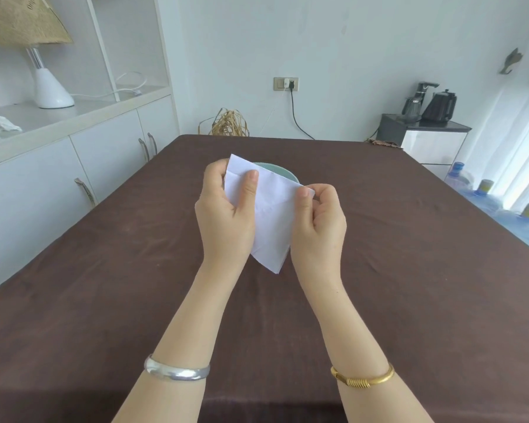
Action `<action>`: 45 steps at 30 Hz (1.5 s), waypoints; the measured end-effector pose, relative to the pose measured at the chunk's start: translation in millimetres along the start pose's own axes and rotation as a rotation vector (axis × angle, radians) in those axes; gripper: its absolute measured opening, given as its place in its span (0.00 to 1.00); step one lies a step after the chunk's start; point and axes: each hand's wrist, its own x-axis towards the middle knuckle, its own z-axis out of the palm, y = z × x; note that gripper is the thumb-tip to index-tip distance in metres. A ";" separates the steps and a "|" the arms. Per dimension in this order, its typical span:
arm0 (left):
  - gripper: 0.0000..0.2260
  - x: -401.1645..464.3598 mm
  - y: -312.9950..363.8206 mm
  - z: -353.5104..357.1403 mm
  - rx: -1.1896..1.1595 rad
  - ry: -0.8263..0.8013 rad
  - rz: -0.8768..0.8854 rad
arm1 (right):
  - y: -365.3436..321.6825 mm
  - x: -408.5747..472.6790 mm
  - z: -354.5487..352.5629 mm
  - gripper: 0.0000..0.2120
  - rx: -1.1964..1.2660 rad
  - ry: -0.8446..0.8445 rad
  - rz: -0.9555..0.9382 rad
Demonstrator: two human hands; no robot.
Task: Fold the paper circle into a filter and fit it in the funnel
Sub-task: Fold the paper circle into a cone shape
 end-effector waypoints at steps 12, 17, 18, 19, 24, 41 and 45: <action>0.18 8.3 9.6 -1.6 0.601 -0.024 0.752 | -6.0 -1.6 -6.0 0.07 -0.003 -0.103 -0.171; 0.18 13.4 4.2 -8.5 0.614 -0.017 0.761 | -7.6 -0.1 -10.2 0.11 0.043 -0.071 -0.157; 0.19 15.0 2.1 -10.7 0.624 -0.011 0.742 | -7.6 1.2 -11.5 0.12 0.036 -0.069 -0.161; 0.19 15.9 0.1 -12.3 0.624 -0.005 0.722 | -7.7 2.1 -12.3 0.12 0.022 -0.074 -0.167; 0.19 12.8 -9.9 -20.6 0.448 -0.057 0.446 | -4.0 3.1 -10.3 0.14 0.003 -0.070 -0.137; 0.15 -16.9 -3.1 -5.7 -0.361 -0.343 -0.504 | 0.2 1.2 5.1 0.05 0.167 0.174 0.075; 0.09 -13.8 -1.9 -1.1 -0.290 -0.167 -0.366 | 5.7 -12.5 9.9 0.03 0.242 -0.015 0.169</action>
